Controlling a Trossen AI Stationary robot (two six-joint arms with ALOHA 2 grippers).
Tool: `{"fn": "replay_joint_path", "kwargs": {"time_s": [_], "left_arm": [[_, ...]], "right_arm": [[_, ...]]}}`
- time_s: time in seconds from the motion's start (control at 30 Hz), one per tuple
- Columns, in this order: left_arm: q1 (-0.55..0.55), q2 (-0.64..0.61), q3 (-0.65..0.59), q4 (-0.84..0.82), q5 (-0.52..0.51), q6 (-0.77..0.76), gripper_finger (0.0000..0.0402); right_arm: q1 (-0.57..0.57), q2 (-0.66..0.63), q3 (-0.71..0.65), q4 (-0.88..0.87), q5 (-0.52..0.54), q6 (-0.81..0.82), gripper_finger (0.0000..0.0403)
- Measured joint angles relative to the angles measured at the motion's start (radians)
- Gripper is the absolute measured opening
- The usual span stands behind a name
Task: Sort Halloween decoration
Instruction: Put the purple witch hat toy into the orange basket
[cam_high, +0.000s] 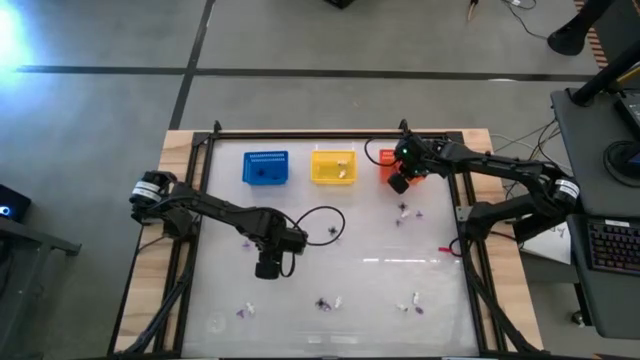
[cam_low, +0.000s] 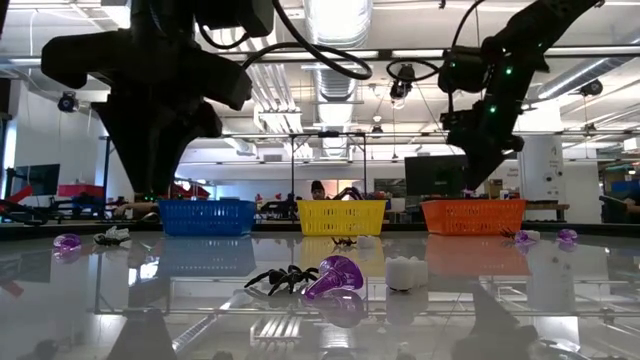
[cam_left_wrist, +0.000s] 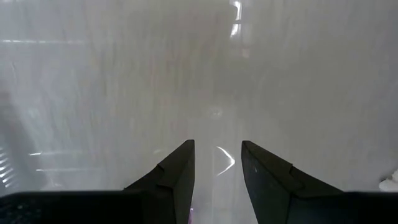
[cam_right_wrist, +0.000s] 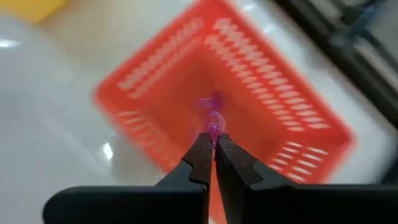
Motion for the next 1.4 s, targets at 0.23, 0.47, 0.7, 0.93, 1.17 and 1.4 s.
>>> {"fn": "replay_joint_path", "kwargs": {"time_s": [0.23, 0.47, 0.7, 0.93, 1.17, 1.4], "left_arm": [[0.0, 0.0, 0.0, -0.007, 0.0, 0.018, 0.0114], [0.0, 0.0, 0.0, -0.02, -0.005, 0.019, 0.0114], [0.0, 0.001, -0.009, -0.074, -0.092, 0.03, 0.0114], [0.001, 0.0, -0.097, -0.097, -0.128, 0.008, 0.0114], [0.001, -0.004, -0.132, -0.127, -0.129, -0.011, 0.0114], [0.001, -0.006, -0.091, -0.146, -0.13, -0.016, 0.0114]], "right_arm": [[-0.002, 0.0, 0.0, -0.005, 0.052, 0.032, 0.0032], [-0.002, 0.0, 0.0, -0.005, 0.053, 0.034, 0.0092], [-0.002, 0.0, 0.0, -0.006, 0.048, 0.033, 0.0111], [-0.002, 0.0, 0.001, 0.001, -0.108, 0.015, 0.011], [0.029, 0.0, 0.008, 0.028, -0.316, 0.022, 0.0109], [0.116, -0.003, 0.059, 0.001, -0.37, 0.094, 0.0111]]}}
